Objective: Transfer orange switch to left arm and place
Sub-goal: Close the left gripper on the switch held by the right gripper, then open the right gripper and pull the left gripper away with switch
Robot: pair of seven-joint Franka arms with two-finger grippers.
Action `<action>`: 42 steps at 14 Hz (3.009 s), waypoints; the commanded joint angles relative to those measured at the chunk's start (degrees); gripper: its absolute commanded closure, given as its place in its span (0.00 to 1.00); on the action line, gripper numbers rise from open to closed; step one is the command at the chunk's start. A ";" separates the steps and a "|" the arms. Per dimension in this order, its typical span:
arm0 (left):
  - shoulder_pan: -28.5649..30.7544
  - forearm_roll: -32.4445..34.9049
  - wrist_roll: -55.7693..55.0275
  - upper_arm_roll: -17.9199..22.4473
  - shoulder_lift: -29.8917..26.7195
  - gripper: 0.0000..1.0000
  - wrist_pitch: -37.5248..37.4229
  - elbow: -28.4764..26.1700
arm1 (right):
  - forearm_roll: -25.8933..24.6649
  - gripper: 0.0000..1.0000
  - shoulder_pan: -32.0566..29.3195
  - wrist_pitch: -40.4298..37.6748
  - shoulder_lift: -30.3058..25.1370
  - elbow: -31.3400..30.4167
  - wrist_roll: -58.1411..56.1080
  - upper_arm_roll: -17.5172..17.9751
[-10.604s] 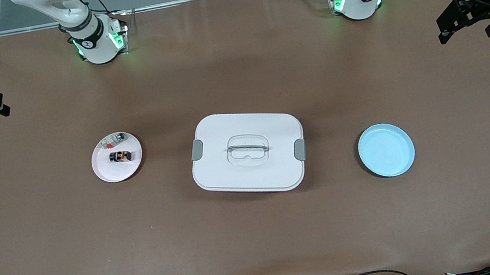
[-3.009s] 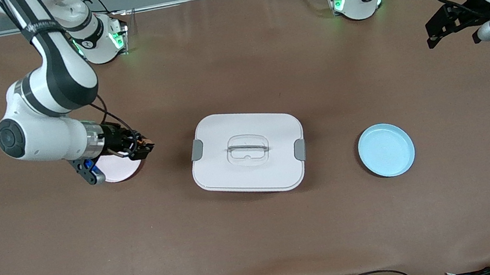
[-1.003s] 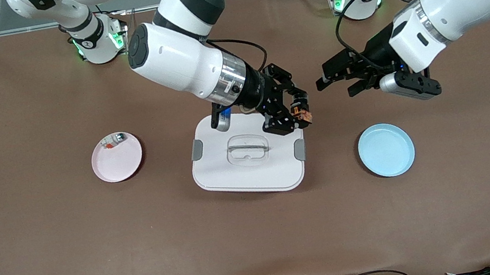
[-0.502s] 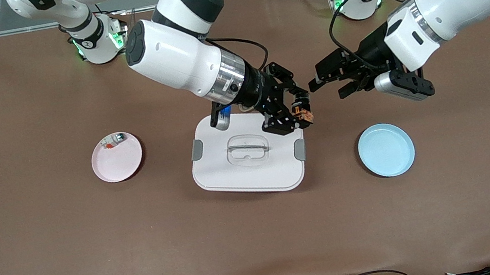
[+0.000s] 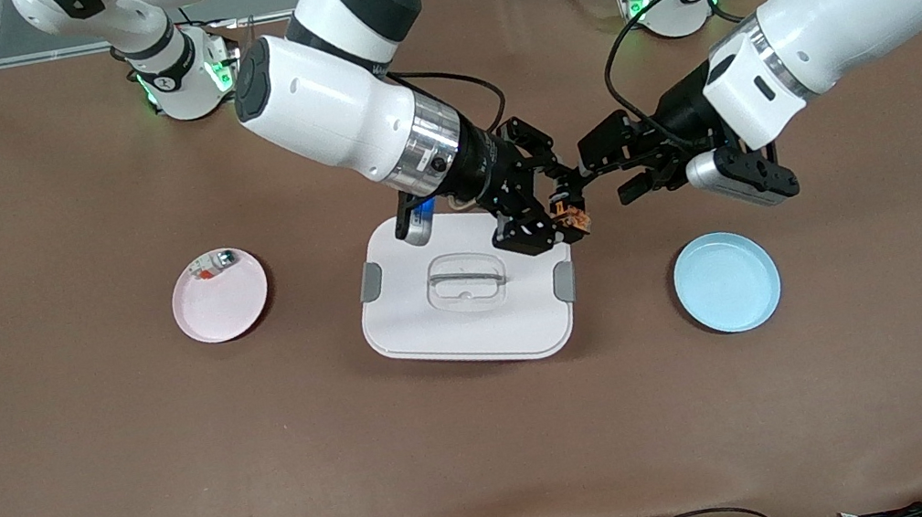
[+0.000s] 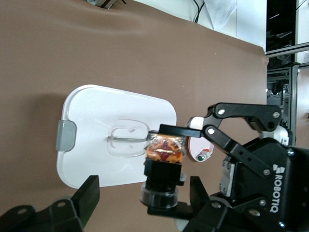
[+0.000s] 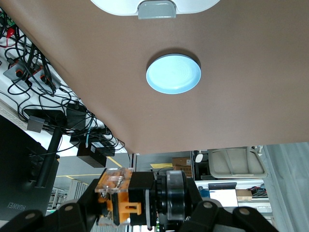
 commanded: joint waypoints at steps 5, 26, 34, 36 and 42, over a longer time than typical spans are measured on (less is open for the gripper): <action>-1.73 -0.96 1.00 -0.16 2.09 0.17 3.00 1.20 | 0.84 1.00 0.34 0.38 1.19 2.74 1.13 -0.04; -1.56 -0.52 3.11 0.10 1.57 0.88 1.61 1.20 | 0.84 1.00 1.13 2.23 1.19 2.65 1.13 -0.13; -0.51 2.62 3.55 0.45 1.48 1.00 -1.47 1.29 | 0.76 1.00 1.22 2.23 1.19 2.65 1.21 -0.31; -0.42 4.92 5.30 0.45 1.57 1.00 -2.87 1.29 | 0.76 1.00 1.22 2.23 1.19 2.65 1.21 -0.22; 2.21 10.37 13.38 0.54 2.01 1.00 -8.24 1.47 | 0.76 0.00 0.87 2.05 1.19 2.65 1.13 -0.31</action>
